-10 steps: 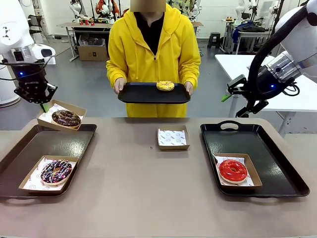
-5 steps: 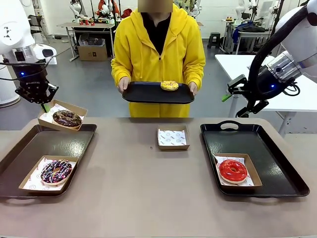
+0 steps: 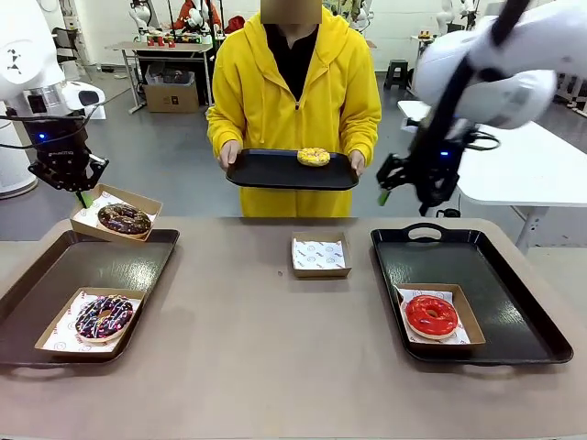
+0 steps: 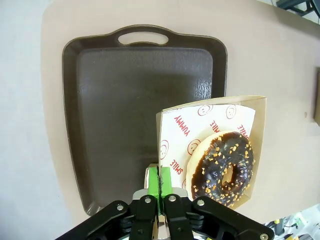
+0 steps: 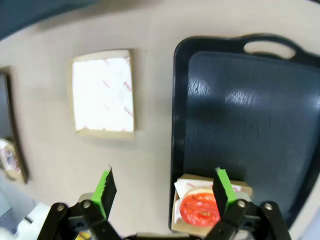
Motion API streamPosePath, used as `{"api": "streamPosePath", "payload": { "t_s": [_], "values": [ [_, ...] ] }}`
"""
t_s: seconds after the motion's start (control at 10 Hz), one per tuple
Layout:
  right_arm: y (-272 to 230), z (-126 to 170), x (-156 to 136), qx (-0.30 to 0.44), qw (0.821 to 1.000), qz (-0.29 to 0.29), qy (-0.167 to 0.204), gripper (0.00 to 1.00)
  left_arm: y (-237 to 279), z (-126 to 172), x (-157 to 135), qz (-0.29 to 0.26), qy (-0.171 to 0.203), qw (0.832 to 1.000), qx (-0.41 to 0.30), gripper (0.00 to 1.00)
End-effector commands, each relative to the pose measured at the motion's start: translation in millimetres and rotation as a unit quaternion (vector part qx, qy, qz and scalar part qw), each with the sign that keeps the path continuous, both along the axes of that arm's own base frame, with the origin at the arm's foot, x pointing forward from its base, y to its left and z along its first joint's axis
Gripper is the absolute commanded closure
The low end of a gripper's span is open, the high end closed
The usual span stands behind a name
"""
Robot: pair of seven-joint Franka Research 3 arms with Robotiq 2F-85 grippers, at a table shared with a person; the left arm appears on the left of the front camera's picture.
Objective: Individually package the donuts and arrange them on the tray.
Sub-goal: Place the picked Paper togo box on the Handle tray while simultaneously picking up another Paper togo box from the table with the other hand.
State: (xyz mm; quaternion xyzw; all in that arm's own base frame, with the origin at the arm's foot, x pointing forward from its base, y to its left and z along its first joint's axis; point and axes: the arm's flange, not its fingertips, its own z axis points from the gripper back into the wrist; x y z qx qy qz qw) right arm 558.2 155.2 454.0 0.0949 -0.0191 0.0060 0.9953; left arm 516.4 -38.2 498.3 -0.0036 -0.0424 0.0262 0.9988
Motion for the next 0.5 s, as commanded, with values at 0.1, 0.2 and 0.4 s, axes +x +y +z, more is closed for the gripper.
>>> {"api": "streamPosePath", "payload": {
  "t_s": [0.1, 0.2, 0.4],
  "values": [
    [49, -27, 63, -0.084, 0.995, 0.008, 0.054, 0.0, 5, 0, 4, -0.015, -0.004, 1.0, -0.001, 0.99],
    [59, -44, 69, -0.098, 0.993, 0.018, 0.063, 0.0, 7, -6, 4, -0.022, -0.02, 1.0, 0.005, 0.99],
    [66, -66, 74, -0.1, 0.992, 0.029, 0.067, 0.0, 14, -21, 13, -0.046, -0.028, 0.999, 0.003, 0.99]
  ]
}}
